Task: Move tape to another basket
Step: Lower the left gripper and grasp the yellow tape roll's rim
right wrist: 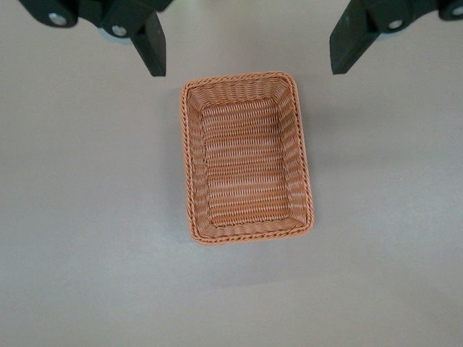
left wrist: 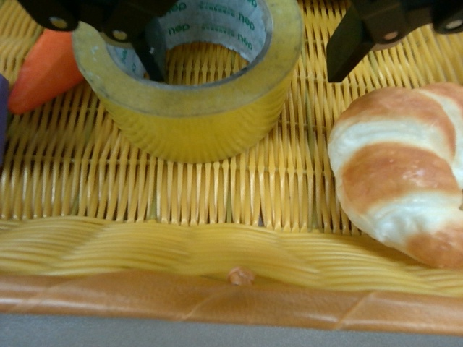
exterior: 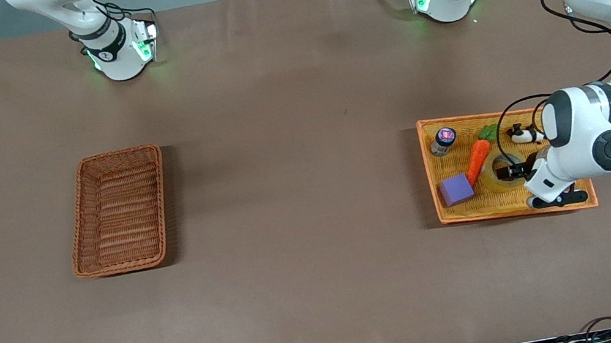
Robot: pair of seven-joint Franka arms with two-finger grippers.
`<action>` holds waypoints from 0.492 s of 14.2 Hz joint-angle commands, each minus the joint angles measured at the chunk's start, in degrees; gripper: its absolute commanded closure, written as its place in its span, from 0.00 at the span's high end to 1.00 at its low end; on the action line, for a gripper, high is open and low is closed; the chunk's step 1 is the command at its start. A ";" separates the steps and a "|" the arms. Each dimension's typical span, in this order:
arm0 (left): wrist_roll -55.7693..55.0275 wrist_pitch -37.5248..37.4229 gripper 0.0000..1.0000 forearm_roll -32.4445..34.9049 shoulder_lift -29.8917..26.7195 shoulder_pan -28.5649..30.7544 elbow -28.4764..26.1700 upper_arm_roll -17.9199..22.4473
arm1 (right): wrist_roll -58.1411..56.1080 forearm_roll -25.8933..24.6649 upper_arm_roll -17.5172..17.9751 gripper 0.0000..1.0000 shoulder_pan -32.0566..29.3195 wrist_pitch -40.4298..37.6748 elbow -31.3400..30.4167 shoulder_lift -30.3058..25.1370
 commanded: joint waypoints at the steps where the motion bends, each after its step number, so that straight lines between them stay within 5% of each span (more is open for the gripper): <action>1: 0.54 1.87 0.53 1.14 -1.20 0.49 -2.44 -0.27 | -0.32 0.07 -0.22 1.00 0.32 0.02 -1.40 -1.38; 3: 0.62 1.96 0.22 1.23 -1.46 0.67 -2.35 -0.27 | -0.32 0.07 -0.31 1.00 0.32 0.02 -1.40 -1.38; 5: 0.54 1.96 0.01 1.31 -3.03 0.58 -2.17 -0.27 | -0.32 0.07 -0.22 1.00 0.32 0.02 -1.40 -1.38; 7: 0.19 0.82 0.00 1.31 -5.84 0.41 -2.26 -0.44 | -0.32 0.07 -0.22 1.00 0.32 0.02 -1.31 -1.38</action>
